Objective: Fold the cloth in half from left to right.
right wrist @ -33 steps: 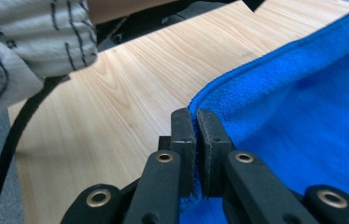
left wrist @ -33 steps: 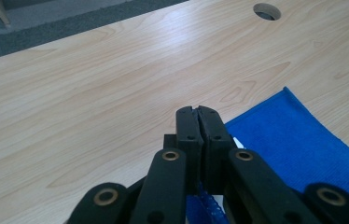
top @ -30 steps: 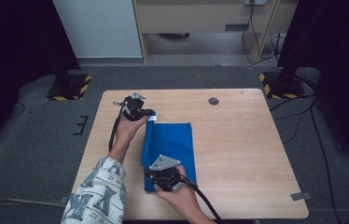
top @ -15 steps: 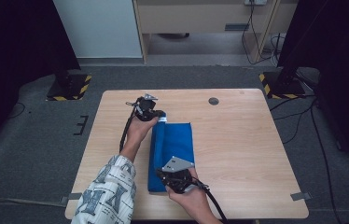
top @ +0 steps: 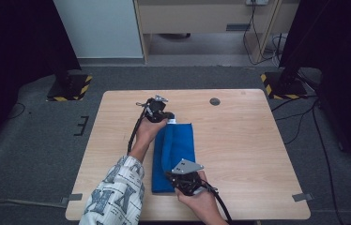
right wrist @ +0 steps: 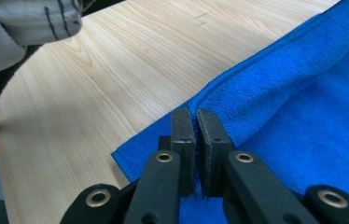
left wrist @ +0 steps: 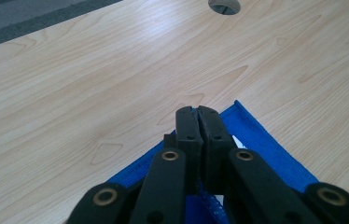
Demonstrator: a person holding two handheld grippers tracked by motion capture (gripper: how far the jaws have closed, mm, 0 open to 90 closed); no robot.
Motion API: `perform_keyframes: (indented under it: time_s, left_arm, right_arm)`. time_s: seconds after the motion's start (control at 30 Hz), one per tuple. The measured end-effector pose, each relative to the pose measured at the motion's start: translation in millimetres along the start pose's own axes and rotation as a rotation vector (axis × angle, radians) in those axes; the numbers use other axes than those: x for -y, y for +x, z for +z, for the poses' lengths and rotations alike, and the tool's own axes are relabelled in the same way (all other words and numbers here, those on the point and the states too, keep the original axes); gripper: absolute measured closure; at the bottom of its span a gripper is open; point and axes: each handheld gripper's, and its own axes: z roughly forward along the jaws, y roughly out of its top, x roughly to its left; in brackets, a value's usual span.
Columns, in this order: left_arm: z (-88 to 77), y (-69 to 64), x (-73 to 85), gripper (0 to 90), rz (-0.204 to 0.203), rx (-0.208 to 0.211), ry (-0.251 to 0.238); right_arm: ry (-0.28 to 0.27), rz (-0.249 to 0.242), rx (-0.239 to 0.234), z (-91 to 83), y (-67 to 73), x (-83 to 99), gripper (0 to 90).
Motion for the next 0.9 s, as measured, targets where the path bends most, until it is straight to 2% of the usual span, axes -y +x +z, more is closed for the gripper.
perform_keyframes:
  time_s: [0.4, 0.57, 0.8, 0.9]
  left_arm:
    - [12.2, -12.2, -1.6, 87.7, 0.006, 0.023, 0.011]
    - [16.7, -14.1, -3.2, 87.6, 0.028, -0.006, 0.034]
    - [23.3, -15.8, -1.7, 87.5, 0.01, 0.009, 0.04]
    - [25.8, -16.1, -1.2, 87.4, 0.017, -0.008, 0.051]
  right_arm:
    - [0.01, 0.014, 0.004, -8.1, -7.6, 6.2, 86.4]
    - [0.019, 0.021, 0.016, -11.1, -12.1, 10.4, 86.3]
    - [0.043, 0.022, 0.025, -15.3, -19.0, 18.2, 85.8]
    - [0.054, 0.036, 0.033, -16.6, -23.8, 20.4, 85.8]
